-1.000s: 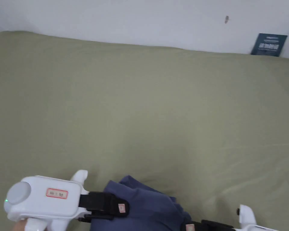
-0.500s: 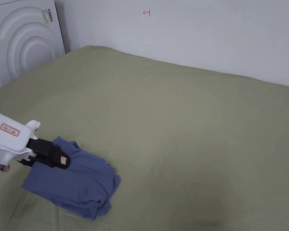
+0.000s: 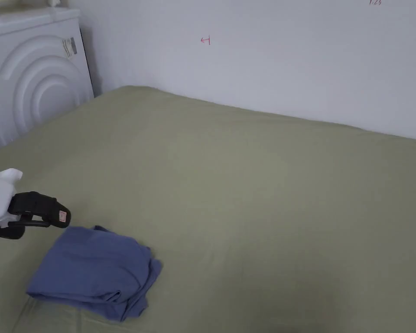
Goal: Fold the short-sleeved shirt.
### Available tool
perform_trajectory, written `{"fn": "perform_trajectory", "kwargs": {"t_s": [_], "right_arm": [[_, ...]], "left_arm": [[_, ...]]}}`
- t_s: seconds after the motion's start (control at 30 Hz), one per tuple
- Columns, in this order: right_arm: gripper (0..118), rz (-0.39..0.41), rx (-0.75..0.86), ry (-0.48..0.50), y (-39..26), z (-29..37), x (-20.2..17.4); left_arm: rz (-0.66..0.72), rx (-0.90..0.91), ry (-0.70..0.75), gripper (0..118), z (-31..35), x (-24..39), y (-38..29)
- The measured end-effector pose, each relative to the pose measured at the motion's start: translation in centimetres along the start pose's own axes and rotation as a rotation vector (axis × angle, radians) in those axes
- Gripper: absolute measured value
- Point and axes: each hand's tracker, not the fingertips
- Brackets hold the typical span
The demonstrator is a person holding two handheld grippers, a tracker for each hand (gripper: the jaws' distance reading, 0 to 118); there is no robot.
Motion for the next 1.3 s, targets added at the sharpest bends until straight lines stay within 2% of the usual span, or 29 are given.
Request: {"fn": "perform_trajectory", "kwargs": {"t_s": [0.03,0.07,0.1,0.17,0.23,0.27,0.33,0.4,0.5,0.57,0.63,0.67,0.73,0.87,1.0,1.23,1.3], "right_arm": [[1,0.013,0.011,0.002,0.2,0.5,-0.3],[1,0.039,0.028,-0.002,0.3,1.1,-0.8],[1,0.064,0.046,-0.011,0.5,1.7,-1.3],[1,0.133,0.098,-0.073,1.0,3.0,-2.5],[1,0.193,0.152,-0.125,1.6,4.2,-3.8],[1,0.244,0.201,-0.191,1.8,4.8,-4.9],[1,0.367,0.291,-0.309,2.2,5.5,-6.9],[1,0.504,0.394,-0.468,2.3,5.9,-9.5],[1,0.659,0.536,-0.670,1.8,6.0,-12.7],[1,0.749,0.619,-0.785,1.1,5.9,-14.0],[1,0.850,0.696,-0.929,0.4,5.3,-15.2],[1,0.888,0.712,-0.965,0.2,5.2,-15.5],[1,0.894,0.716,-0.934,0.1,5.4,-16.0],[1,0.902,0.745,-0.916,-0.5,6.2,-17.2],[1,0.888,0.770,-0.884,-0.4,7.3,-17.8],[1,0.883,0.782,-0.854,0.0,7.6,-18.4],[5,0.888,0.777,-0.850,0.0,7.6,-18.5]], "left_arm": [[-0.008,0.049,0.041,117,1.1,0.7,-0.3],[-0.007,0.093,0.064,108,2.1,1.4,-0.5],[0.000,0.133,0.039,82,3.2,2.6,-1.0],[-0.037,0.198,0.048,0,4.1,6.3,-2.3],[-0.123,0.284,0.072,0,4.6,10.9,-4.4],[-0.137,0.309,0.010,0,4.5,13.3,-5.7],[-0.164,0.372,-0.021,0,3.7,17.8,-7.7],[-0.193,0.502,-0.059,0,3.1,23.9,-11.3],[-0.167,0.627,-0.159,0,2.2,32.5,-16.2],[-0.237,0.767,-0.070,0,2.8,38.3,-19.5],[-0.334,0.849,-0.049,0,2.9,42.4,-21.9],[-0.411,0.904,0.007,0,3.0,44.3,-22.8],[-0.504,0.941,0.066,0,3.0,47.6,-24.8],[-0.525,0.919,0.028,0,3.4,49.5,-25.8],[-0.570,0.909,0.060,0,3.3,49.8,-25.7],[-0.530,0.891,0.049,0,3.6,49.1,-25.4],[-0.519,0.896,0.059,0,3.7,48.9,-25.2]]}}
